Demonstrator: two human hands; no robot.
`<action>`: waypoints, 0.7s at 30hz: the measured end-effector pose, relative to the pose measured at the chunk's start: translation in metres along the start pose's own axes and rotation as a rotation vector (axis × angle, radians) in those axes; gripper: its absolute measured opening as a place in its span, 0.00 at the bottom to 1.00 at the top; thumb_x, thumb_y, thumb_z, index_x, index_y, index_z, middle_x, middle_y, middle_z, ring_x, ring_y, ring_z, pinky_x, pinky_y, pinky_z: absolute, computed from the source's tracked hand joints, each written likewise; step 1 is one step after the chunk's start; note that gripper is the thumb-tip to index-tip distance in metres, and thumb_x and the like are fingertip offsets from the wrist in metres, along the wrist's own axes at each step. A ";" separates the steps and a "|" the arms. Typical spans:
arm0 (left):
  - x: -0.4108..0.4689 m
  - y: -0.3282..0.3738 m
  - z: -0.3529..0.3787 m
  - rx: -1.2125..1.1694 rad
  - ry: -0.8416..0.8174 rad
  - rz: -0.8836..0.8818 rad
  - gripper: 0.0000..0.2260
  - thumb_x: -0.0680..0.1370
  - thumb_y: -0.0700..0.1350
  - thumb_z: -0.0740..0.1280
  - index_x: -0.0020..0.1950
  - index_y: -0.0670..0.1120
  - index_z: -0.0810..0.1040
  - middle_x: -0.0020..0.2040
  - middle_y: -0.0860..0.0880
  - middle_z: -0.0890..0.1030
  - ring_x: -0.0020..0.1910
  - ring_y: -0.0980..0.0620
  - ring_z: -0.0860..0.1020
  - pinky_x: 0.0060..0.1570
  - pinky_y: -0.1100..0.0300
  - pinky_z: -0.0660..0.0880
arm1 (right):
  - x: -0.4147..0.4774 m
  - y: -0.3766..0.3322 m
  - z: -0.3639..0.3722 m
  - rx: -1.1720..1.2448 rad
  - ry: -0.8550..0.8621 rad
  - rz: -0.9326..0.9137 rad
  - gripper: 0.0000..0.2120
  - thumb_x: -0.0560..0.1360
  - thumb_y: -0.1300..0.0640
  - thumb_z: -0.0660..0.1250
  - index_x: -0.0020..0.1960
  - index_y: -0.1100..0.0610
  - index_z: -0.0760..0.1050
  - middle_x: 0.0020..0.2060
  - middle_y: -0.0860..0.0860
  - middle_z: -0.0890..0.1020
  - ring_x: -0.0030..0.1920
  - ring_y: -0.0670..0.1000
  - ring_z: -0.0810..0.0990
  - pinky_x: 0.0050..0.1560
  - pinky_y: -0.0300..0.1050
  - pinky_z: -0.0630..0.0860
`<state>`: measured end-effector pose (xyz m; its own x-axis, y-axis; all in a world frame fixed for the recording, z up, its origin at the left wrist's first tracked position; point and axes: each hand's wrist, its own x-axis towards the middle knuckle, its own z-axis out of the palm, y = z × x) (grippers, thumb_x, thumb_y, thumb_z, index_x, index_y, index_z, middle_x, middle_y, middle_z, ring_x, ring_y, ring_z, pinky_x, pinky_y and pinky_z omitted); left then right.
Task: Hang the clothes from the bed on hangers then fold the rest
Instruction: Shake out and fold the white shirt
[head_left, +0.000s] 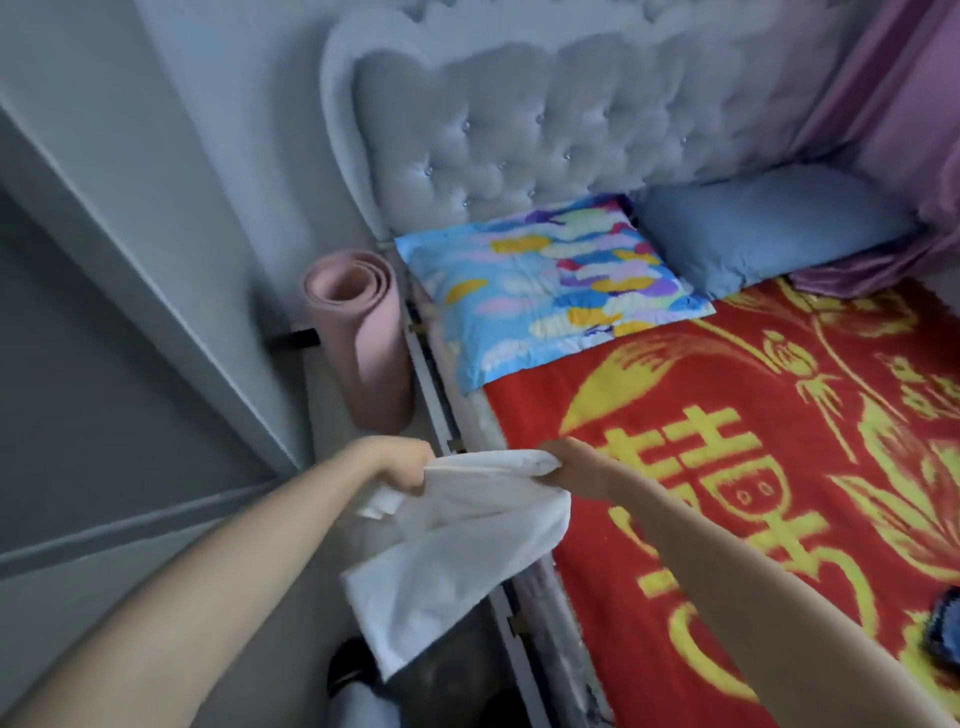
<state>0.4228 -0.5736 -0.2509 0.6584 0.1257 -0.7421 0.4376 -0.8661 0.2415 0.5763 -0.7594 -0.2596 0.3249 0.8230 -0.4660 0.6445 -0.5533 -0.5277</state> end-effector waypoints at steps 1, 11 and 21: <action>-0.021 -0.017 -0.004 -0.029 0.026 -0.022 0.10 0.75 0.37 0.63 0.53 0.35 0.78 0.51 0.38 0.80 0.42 0.52 0.71 0.34 0.60 0.66 | 0.008 -0.025 -0.008 -0.010 -0.005 -0.051 0.05 0.75 0.64 0.65 0.48 0.66 0.76 0.39 0.52 0.75 0.41 0.47 0.71 0.33 0.33 0.65; -0.239 -0.219 0.076 -0.709 0.665 -0.294 0.05 0.76 0.38 0.64 0.48 0.42 0.80 0.42 0.47 0.77 0.43 0.56 0.71 0.28 0.71 0.65 | 0.055 -0.379 0.014 -0.650 -0.126 -0.569 0.05 0.76 0.60 0.62 0.45 0.59 0.76 0.50 0.59 0.80 0.50 0.56 0.79 0.52 0.50 0.73; -0.344 -0.336 0.134 -0.434 1.802 -0.705 0.27 0.70 0.42 0.73 0.67 0.42 0.71 0.61 0.37 0.76 0.59 0.38 0.74 0.57 0.46 0.69 | 0.057 -0.668 0.061 -0.987 -0.109 -0.667 0.15 0.74 0.66 0.61 0.60 0.62 0.74 0.44 0.51 0.78 0.46 0.56 0.76 0.38 0.44 0.74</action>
<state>-0.0331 -0.3904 -0.1603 -0.0407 0.8313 0.5544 0.7617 -0.3332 0.5556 0.1218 -0.3512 0.0232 -0.3054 0.8686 -0.3902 0.9324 0.3560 0.0629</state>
